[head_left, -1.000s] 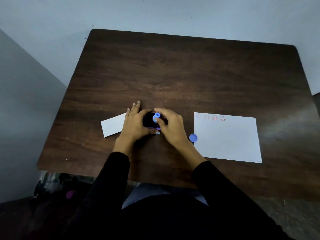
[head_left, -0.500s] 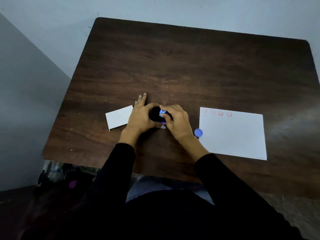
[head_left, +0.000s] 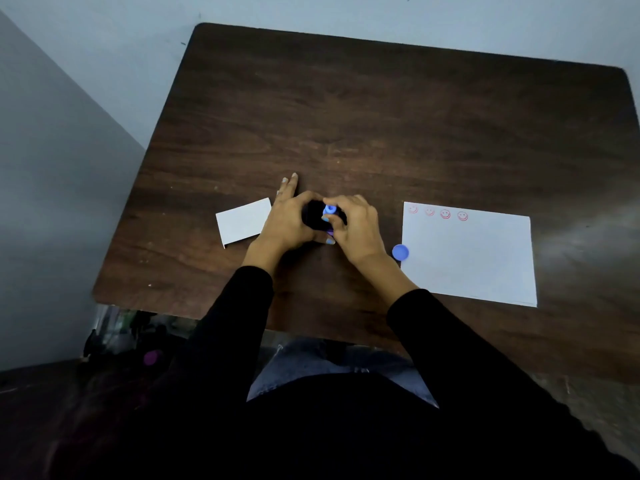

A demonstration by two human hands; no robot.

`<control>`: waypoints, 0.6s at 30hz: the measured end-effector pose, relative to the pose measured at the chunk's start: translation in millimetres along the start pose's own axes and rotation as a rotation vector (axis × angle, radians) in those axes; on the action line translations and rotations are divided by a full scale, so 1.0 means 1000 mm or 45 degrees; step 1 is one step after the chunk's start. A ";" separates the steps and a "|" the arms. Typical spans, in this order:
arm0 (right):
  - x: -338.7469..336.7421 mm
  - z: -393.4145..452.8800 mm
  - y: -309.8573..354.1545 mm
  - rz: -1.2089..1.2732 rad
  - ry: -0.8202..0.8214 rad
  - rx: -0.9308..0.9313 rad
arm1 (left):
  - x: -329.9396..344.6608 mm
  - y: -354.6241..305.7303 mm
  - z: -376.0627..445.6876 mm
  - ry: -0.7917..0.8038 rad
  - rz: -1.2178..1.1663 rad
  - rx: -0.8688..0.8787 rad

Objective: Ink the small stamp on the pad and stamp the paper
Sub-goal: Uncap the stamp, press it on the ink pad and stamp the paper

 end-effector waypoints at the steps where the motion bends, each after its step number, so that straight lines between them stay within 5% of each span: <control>1: 0.000 0.000 0.000 -0.006 0.011 -0.004 | 0.000 0.001 0.000 0.000 0.003 -0.005; 18: 0.001 -0.001 0.008 -0.090 -0.045 0.079 | -0.003 -0.002 -0.004 0.013 0.005 -0.001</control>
Point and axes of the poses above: each hand's wrist, its own z-axis towards the middle knuckle, its own x-axis out of the palm, y = z × x, the point moved 6 cm from there along z, towards the middle knuckle, and after that the axes turned 14 degrees about x, right-handed, at the moved point
